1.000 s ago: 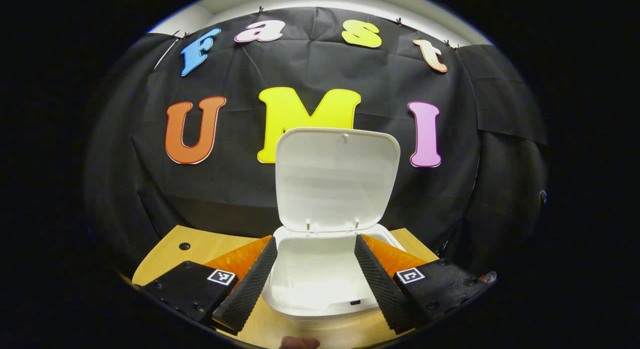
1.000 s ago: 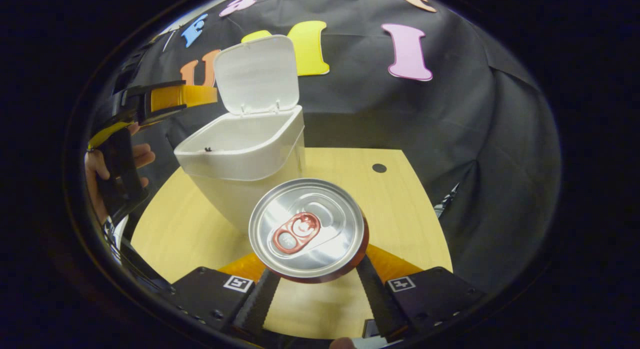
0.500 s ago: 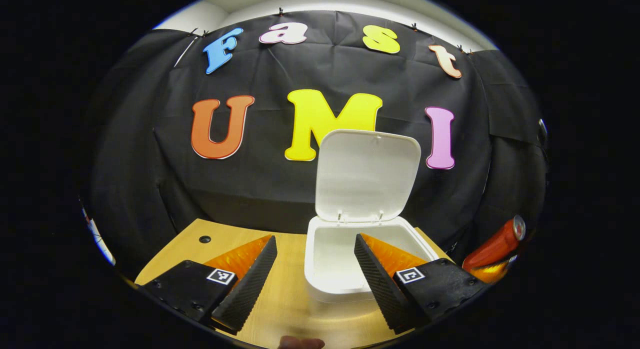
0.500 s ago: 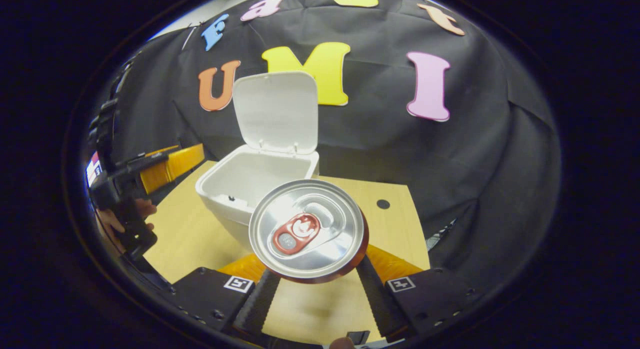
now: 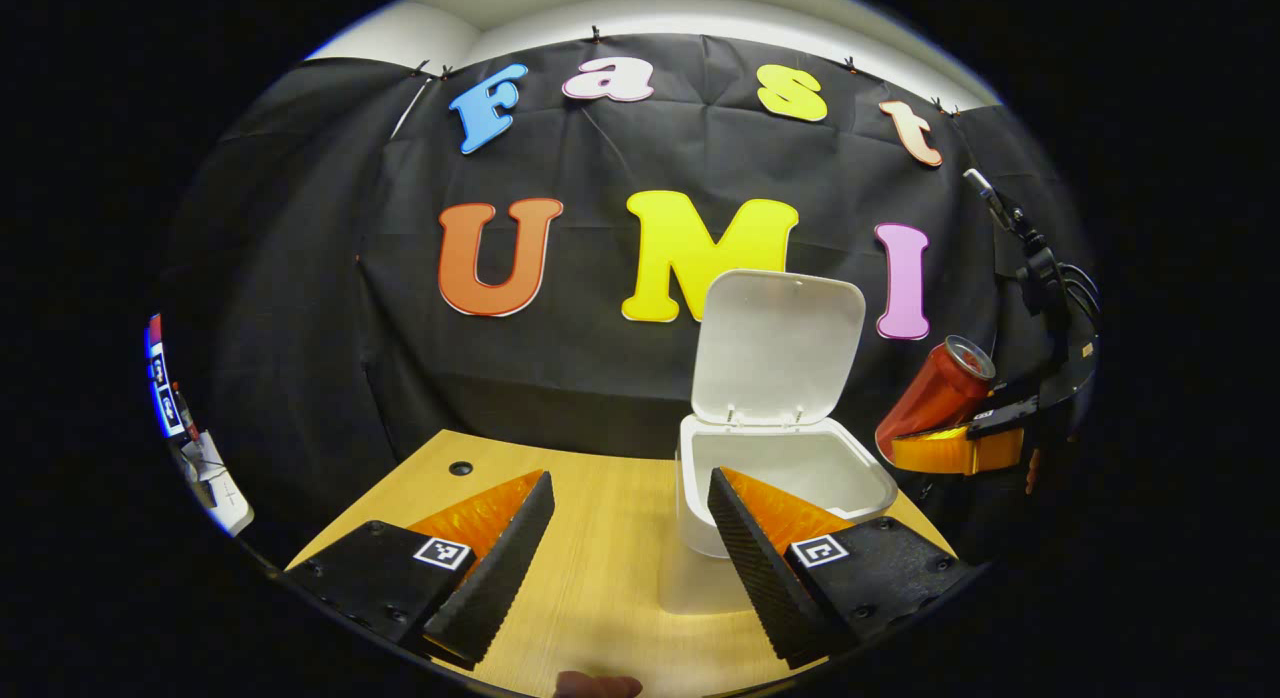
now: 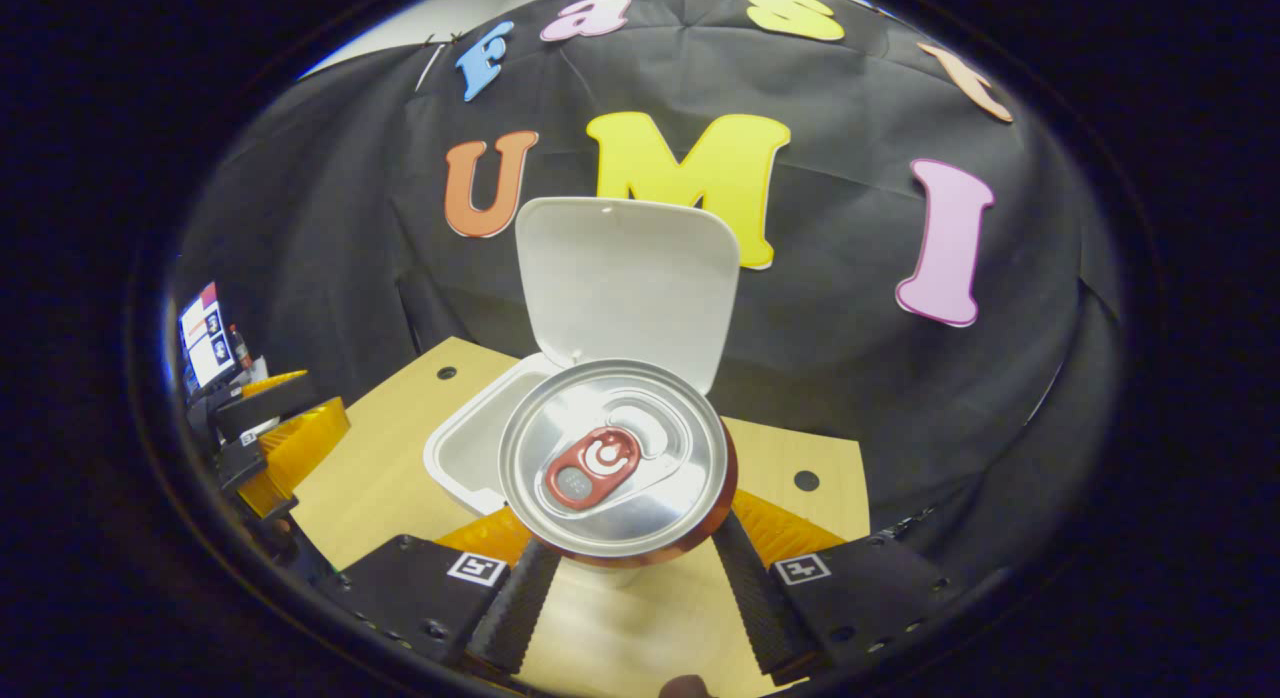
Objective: Press the lid of the desktop garbage bin to open it, pick up the crumpled paper on the desktop and throw it into the bin, then pick up the pop can on the desktop and drop it into the bin, and finally close the garbage bin lid.
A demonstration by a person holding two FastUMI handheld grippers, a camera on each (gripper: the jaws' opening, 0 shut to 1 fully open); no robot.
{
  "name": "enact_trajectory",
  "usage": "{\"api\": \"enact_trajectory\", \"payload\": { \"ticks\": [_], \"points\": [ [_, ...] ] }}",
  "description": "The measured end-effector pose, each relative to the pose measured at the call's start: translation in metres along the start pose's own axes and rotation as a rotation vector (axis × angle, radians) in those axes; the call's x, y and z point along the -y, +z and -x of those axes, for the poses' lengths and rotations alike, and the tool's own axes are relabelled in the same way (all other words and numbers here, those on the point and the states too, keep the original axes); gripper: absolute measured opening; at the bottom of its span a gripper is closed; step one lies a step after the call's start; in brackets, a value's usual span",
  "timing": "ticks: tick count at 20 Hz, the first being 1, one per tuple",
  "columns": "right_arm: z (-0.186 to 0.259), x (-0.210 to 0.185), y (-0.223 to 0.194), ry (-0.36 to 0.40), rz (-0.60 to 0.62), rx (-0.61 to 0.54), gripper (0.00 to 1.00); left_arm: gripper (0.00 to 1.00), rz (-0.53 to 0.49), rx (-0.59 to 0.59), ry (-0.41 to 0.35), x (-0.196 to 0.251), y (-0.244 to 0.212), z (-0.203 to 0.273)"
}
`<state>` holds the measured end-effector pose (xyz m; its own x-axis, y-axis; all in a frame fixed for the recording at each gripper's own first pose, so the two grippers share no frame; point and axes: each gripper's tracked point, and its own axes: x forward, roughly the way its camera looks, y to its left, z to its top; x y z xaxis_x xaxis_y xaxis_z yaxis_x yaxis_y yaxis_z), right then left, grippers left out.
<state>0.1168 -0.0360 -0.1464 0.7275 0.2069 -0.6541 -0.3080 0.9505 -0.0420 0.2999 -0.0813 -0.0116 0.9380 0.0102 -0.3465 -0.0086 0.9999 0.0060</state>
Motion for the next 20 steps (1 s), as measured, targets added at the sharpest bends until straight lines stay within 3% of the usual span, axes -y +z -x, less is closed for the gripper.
{"api": "enact_trajectory", "payload": {
  "ticks": [7, 20],
  "points": [
    [-0.049, -0.026, -0.003, 0.057, -0.02, -0.076, 0.82, 1.0, -0.009, 0.038, 0.138, -0.045, 0.015, 0.027],
    [-0.073, -0.023, -0.008, 0.028, -0.03, -0.125, 0.82, 1.0, -0.002, 0.058, 0.156, -0.04, 0.023, 0.031]
  ]
}}
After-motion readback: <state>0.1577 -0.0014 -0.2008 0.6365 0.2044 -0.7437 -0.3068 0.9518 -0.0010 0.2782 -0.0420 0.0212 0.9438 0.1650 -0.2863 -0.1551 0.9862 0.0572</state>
